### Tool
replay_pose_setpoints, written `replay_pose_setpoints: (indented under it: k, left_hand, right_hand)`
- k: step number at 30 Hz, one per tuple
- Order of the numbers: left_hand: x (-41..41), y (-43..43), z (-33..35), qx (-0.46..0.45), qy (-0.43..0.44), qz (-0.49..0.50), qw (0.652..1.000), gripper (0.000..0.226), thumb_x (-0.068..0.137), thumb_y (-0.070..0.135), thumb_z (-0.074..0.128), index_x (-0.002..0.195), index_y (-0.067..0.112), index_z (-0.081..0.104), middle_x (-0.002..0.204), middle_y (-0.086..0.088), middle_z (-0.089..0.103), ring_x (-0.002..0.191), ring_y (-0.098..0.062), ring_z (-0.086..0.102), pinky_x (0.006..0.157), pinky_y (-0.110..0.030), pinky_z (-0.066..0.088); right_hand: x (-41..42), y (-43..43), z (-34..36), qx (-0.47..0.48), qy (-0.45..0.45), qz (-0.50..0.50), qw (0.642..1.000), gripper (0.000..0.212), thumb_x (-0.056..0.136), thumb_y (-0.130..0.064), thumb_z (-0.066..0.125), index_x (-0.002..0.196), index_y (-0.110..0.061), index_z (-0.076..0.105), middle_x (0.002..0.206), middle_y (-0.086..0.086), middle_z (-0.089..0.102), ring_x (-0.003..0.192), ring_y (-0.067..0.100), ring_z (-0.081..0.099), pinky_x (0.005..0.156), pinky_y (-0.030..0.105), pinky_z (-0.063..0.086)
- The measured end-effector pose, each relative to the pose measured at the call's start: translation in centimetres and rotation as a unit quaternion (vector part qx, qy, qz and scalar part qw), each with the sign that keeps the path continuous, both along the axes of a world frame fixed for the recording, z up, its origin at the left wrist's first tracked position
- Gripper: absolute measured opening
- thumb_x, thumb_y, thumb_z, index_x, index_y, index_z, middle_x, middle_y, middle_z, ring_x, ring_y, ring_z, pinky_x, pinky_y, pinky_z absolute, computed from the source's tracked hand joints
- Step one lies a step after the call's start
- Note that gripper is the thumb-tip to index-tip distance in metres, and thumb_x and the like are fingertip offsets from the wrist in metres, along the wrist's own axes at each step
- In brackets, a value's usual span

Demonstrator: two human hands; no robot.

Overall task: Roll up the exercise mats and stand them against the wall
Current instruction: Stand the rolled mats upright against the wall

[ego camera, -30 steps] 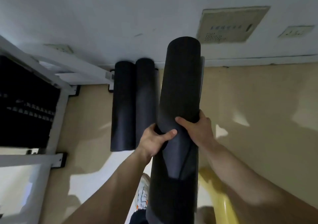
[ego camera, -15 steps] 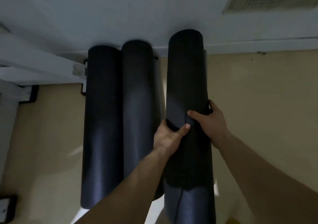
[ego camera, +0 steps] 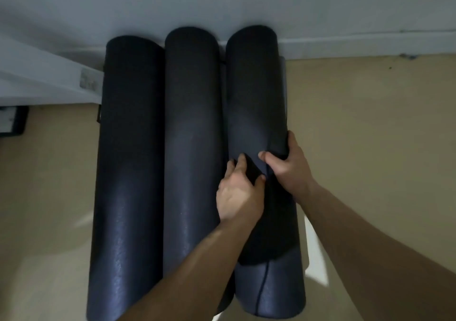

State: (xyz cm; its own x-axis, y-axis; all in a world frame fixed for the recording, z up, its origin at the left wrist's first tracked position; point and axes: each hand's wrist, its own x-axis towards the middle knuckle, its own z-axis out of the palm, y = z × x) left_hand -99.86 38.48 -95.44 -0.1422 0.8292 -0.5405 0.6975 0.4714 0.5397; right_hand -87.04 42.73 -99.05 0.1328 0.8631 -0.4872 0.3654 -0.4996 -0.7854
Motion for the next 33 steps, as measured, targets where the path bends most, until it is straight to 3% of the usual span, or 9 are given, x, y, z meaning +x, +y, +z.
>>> replay_pose_setpoints:
  k: [4,6,10,14,18,20,24,30,33]
  left_hand:
    - [-1.9,-0.7,4.0,-0.047,-0.005,-0.005,0.999,0.069,0.097,0.039,0.061,0.157,0.021,0.033,0.155,-0.005,0.046,0.139,-0.024,0.045,0.111,-0.029,0.036]
    - [-3.1,-1.6,8.2,-0.081,-0.003,0.001,0.997,0.068,0.097,0.042,0.061,0.156,0.022,0.034,0.151,-0.006,0.049,0.136,-0.025,0.049,0.109,-0.03,0.039]
    - [-4.6,-3.8,18.3,-0.12,0.041,-0.034,0.991,0.056,0.095,0.044,0.062,0.144,0.019,0.051,0.139,-0.009,0.06,0.123,-0.031,0.059,0.1,-0.036,0.049]
    - [-4.9,-5.9,28.0,-0.114,0.076,-0.08,0.987,0.054,0.097,0.043,0.06,0.144,0.018,0.051,0.139,-0.009,0.06,0.128,-0.031,0.055,0.099,-0.033,0.044]
    - [-3.9,-9.4,35.8,-0.071,0.076,-0.13,0.986,0.046,0.097,0.041,0.059,0.132,0.011,0.057,0.134,-0.009,0.063,0.122,-0.03,0.057,0.095,-0.034,0.043]
    - [-3.0,-11.9,39.1,-0.043,0.071,-0.16,0.984,0.047,0.097,0.04,0.059,0.134,0.011,0.056,0.134,-0.007,0.063,0.122,-0.028,0.058,0.092,-0.032,0.041]
    - [0.2,-18.0,44.4,0.001,0.074,-0.249,0.966,0.06,0.097,0.042,0.059,0.149,0.016,0.046,0.143,-0.004,0.058,0.129,-0.024,0.055,0.101,-0.034,0.042]
    - [9.1,-28.7,49.6,0.004,0.086,-0.371,0.925,0.047,0.096,0.042,0.056,0.136,0.016,0.056,0.139,-0.005,0.058,0.125,-0.026,0.055,0.1,-0.034,0.046]
    - [15.0,-35.1,50.9,0.014,0.085,-0.424,0.901,0.056,0.095,0.044,0.055,0.147,0.022,0.048,0.144,-0.002,0.055,0.129,-0.024,0.052,0.102,-0.036,0.046]
  right_hand:
    - [0.4,-0.4,5.1,-0.068,-0.111,0.072,0.989,0.09,0.077,-0.065,0.072,0.149,-0.017,0.045,0.14,0.016,0.057,0.126,0.039,0.058,0.106,0.048,0.049]
    - [0.4,-1.6,9.3,-0.104,-0.164,0.077,0.978,0.083,0.09,-0.06,0.068,0.153,-0.014,0.04,0.146,0.022,0.046,0.131,0.046,0.051,0.109,0.048,0.045]
    - [2.0,-5.3,19.1,-0.145,-0.226,0.135,0.954,0.073,0.094,-0.052,0.065,0.151,-0.013,0.044,0.145,0.022,0.043,0.13,0.047,0.049,0.107,0.047,0.043]
    - [4.7,-8.7,30.0,-0.137,-0.243,0.138,0.95,0.07,0.094,-0.046,0.067,0.153,-0.015,0.045,0.147,0.02,0.042,0.131,0.045,0.05,0.107,0.045,0.043]
    - [7.3,-13.9,39.7,-0.112,-0.275,0.117,0.948,0.068,0.095,-0.045,0.064,0.154,-0.017,0.042,0.149,0.018,0.04,0.133,0.042,0.047,0.107,0.044,0.042]
    - [8.5,-17.6,43.7,-0.104,-0.29,0.099,0.946,0.068,0.096,-0.045,0.061,0.155,-0.018,0.04,0.15,0.015,0.038,0.134,0.039,0.046,0.106,0.045,0.043]
    - [10.8,-27.1,50.2,-0.085,-0.312,0.051,0.945,0.066,0.095,-0.043,0.061,0.153,-0.02,0.041,0.148,0.013,0.04,0.133,0.037,0.047,0.102,0.044,0.046]
    - [17.5,-43.7,56.6,-0.111,-0.326,-0.003,0.939,0.063,0.094,-0.047,0.061,0.149,-0.02,0.044,0.14,0.01,0.044,0.131,0.034,0.045,0.104,0.043,0.046]
    - [22.6,-53.0,58.4,-0.135,-0.33,-0.065,0.932,0.066,0.095,-0.05,0.061,0.151,-0.021,0.042,0.144,0.01,0.042,0.133,0.033,0.044,0.105,0.045,0.047]
